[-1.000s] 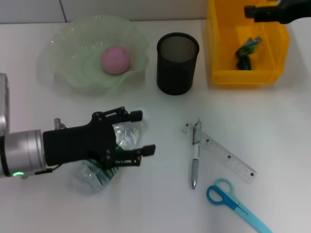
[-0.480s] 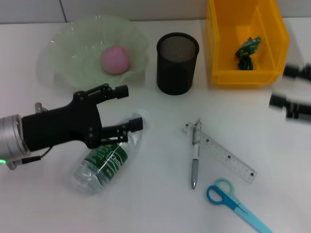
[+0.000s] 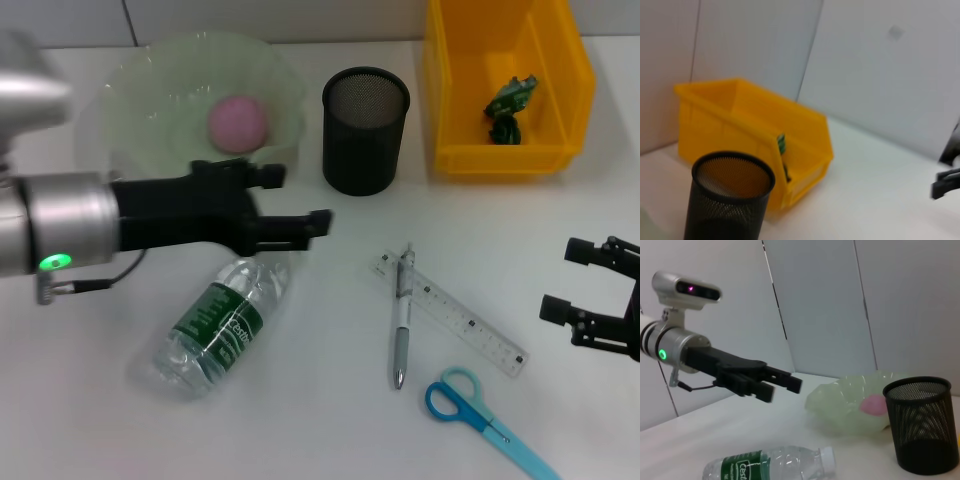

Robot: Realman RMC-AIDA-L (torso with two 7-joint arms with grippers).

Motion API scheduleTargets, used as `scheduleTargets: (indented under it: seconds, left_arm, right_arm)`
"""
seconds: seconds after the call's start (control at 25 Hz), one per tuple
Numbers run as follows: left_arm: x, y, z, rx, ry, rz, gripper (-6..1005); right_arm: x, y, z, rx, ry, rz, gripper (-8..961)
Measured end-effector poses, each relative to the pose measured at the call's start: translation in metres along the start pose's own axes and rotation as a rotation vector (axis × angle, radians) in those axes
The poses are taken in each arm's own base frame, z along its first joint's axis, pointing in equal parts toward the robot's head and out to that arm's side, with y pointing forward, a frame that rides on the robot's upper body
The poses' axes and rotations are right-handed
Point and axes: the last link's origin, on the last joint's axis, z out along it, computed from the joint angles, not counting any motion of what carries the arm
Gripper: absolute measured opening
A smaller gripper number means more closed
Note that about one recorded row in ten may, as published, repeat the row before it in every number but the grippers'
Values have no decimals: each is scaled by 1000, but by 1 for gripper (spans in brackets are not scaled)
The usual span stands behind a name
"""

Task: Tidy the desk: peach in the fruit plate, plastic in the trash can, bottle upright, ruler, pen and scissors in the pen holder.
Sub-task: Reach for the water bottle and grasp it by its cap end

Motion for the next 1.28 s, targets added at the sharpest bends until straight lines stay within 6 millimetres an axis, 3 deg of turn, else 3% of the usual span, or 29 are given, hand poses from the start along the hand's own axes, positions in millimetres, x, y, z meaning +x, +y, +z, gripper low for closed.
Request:
scheduleTargets:
  seconds: [0.2, 0.48, 0.88, 1.28]
  left_arm:
    - [12, 18, 36, 151, -220, -4, 738]
    - [13, 10, 68, 244, -348, -5, 729]
    - [0, -9, 76, 305, -399, -9, 716]
    - [-7, -13, 81, 301, -437, -2, 703]
  right_arm:
    - [1, 1, 0, -1, 2, 5, 846]
    - [3, 1, 2, -13, 12, 5, 846]
    - [4, 3, 4, -19, 14, 10, 845]
    - [5, 1, 13, -44, 29, 16, 845]
